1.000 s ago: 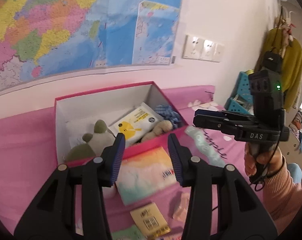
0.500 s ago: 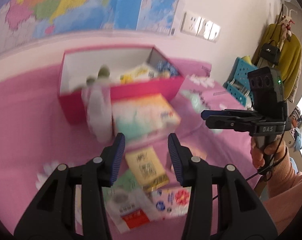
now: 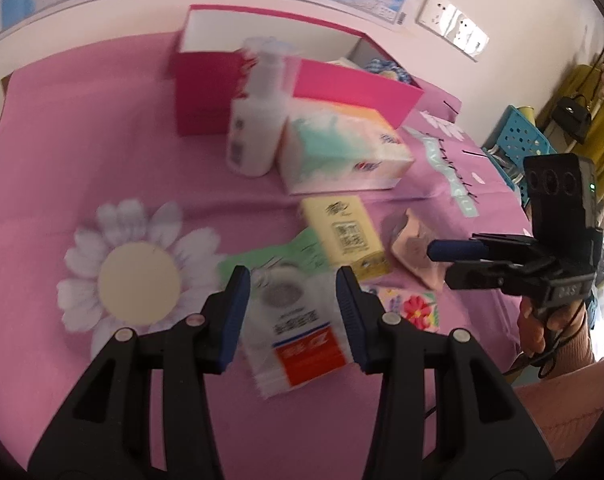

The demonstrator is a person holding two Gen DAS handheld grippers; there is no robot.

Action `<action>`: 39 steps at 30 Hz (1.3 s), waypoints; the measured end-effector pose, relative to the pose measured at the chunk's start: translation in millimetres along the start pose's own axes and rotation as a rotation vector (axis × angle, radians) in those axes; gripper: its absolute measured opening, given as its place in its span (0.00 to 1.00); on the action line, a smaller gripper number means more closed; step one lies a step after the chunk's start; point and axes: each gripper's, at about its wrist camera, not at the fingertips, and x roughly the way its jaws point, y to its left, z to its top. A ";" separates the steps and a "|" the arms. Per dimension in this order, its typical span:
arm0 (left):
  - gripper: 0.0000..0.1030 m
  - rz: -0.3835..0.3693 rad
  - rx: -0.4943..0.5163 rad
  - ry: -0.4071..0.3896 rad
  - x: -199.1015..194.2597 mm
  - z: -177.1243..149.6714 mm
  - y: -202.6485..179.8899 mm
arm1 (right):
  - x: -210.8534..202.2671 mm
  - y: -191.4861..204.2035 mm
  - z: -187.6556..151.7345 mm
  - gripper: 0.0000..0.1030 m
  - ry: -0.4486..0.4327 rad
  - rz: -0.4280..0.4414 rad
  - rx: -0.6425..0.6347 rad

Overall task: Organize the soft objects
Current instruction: 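Move the right tool to the green-and-white plastic bag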

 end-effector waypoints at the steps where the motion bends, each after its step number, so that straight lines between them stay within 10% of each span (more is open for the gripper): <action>1: 0.45 0.007 -0.005 0.006 -0.2 -2.9 2.2 | 3.0 4.2 -0.9 0.47 0.008 0.006 -0.010; 16: 0.45 0.038 -0.044 0.009 -2.2 -13.4 26.4 | 66.5 79.8 -25.8 0.47 0.197 0.176 -0.176; 33: 0.45 -0.007 0.104 0.069 27.7 21.1 26.4 | 46.7 49.0 -38.7 0.35 0.085 -0.181 -0.053; 39: 0.45 -0.050 0.108 0.099 27.9 10.7 28.0 | 63.3 62.1 -37.5 0.35 0.106 -0.096 -0.063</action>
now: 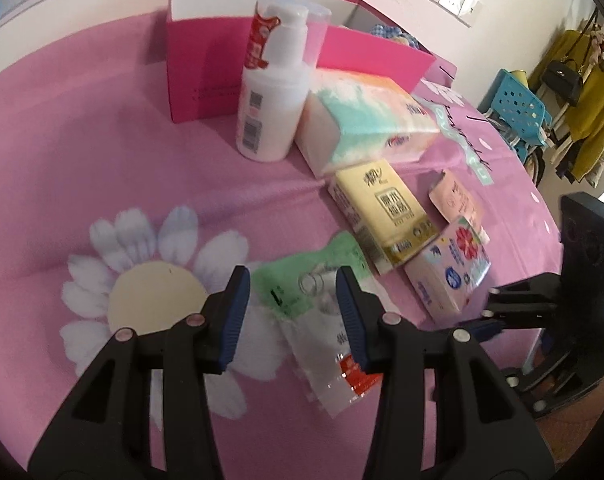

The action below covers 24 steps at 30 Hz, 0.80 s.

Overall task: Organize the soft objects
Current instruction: 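Move the right tool to the green-and-white plastic bag, then grasp the green-and-white bag with the right tool and lift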

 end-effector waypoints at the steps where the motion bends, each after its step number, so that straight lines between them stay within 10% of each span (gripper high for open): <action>1: 0.45 -0.009 -0.003 0.005 -0.6 -3.0 0.2 | 6.2 1.1 2.2 0.35 0.008 0.005 0.000; 24: 0.46 -0.139 -0.129 0.007 -25.3 -49.6 9.3 | 30.8 -1.4 19.8 0.35 -0.014 0.143 0.052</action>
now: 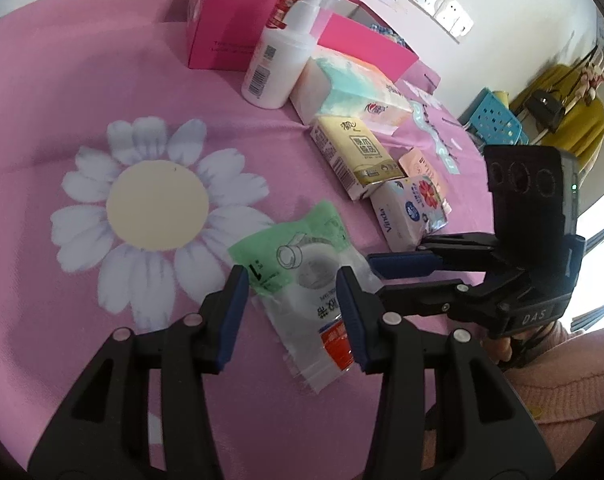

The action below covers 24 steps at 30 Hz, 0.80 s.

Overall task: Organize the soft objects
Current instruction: 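Grasp the green-and-white bag with the right tool and lift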

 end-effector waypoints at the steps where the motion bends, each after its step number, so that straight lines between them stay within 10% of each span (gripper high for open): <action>1: 0.46 -0.015 -0.006 -0.001 0.2 -0.2 0.7 | 1.4 -0.6 0.7 0.35 0.002 0.009 0.005; 24: 0.55 -0.131 0.011 -0.062 -19.0 -2.0 -3.4 | -25.5 7.9 8.8 0.08 -0.106 0.074 -0.017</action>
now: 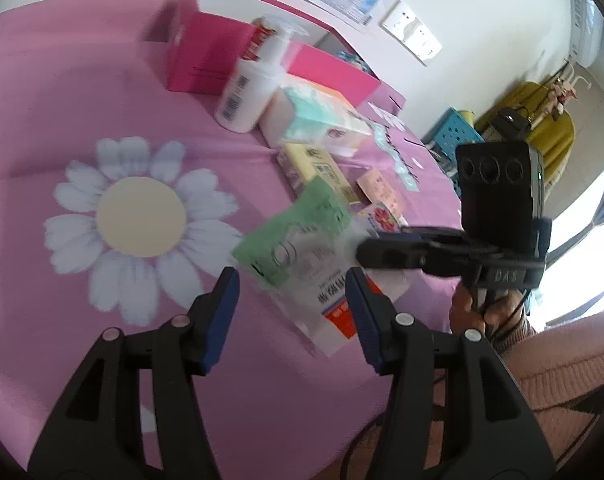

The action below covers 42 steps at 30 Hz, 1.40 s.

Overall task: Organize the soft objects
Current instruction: 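Grasp the green-and-white bag with the right tool and lift, then carry the bag into the pink box and open the right tool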

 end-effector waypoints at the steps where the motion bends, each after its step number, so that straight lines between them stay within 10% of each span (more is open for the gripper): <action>1: 0.55 -0.012 0.001 0.011 3.7 -0.7 -1.2 | -2.0 -0.3 0.9 0.08 -0.004 -0.003 0.000; 18: 0.56 -0.159 0.038 -0.006 27.1 32.9 -25.1 | -53.6 -20.4 22.8 0.08 -0.119 0.037 0.064; 42: 0.53 0.083 0.198 -0.095 39.4 203.0 -82.4 | -117.5 -60.8 149.4 0.08 -0.344 -0.041 0.011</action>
